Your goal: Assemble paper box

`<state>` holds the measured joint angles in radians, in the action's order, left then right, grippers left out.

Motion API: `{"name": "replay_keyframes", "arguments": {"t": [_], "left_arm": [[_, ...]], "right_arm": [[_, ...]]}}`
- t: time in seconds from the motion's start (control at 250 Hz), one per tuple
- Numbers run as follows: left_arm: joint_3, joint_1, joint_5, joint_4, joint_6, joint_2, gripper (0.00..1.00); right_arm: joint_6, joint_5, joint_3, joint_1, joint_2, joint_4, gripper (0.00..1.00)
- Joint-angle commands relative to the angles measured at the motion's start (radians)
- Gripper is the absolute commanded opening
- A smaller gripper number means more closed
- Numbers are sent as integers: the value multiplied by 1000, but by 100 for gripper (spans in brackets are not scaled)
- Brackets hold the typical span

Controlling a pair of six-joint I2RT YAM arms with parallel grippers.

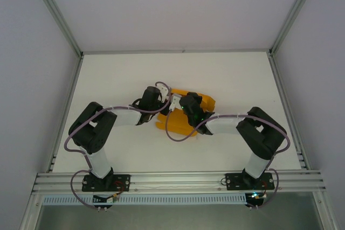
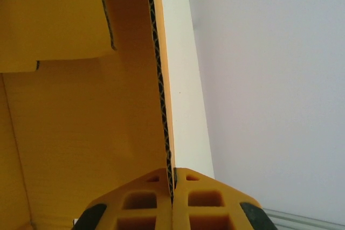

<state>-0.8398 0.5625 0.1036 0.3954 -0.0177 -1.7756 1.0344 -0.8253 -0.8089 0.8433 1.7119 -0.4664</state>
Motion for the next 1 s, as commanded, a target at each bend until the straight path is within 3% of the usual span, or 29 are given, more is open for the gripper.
{"name": "replay_keyframes", "arguments": {"t": [0.0,0.144,0.355,0.543,0.659,0.806,0.942,0.994], "left_arm": [[21,-1,-67,22,38,28,46],[24,0,51,47,50,25,59],[15,0,120,102,34,-4,56],[21,0,97,177,13,-26,34],[20,1,66,185,9,-40,30],[37,2,32,192,8,-33,26],[57,6,-4,204,14,-30,20],[62,11,-21,211,18,-28,13]], "right_arm": [[-53,84,-3,11,-18,92,0],[-98,143,-9,11,-32,147,0],[-126,191,-6,8,-43,176,0],[-140,193,-7,6,-42,181,0],[-154,193,-9,5,-43,186,0],[-208,181,-20,2,-57,184,14],[-354,200,-25,0,-149,193,52],[-430,228,-25,-1,-206,223,65]]}}
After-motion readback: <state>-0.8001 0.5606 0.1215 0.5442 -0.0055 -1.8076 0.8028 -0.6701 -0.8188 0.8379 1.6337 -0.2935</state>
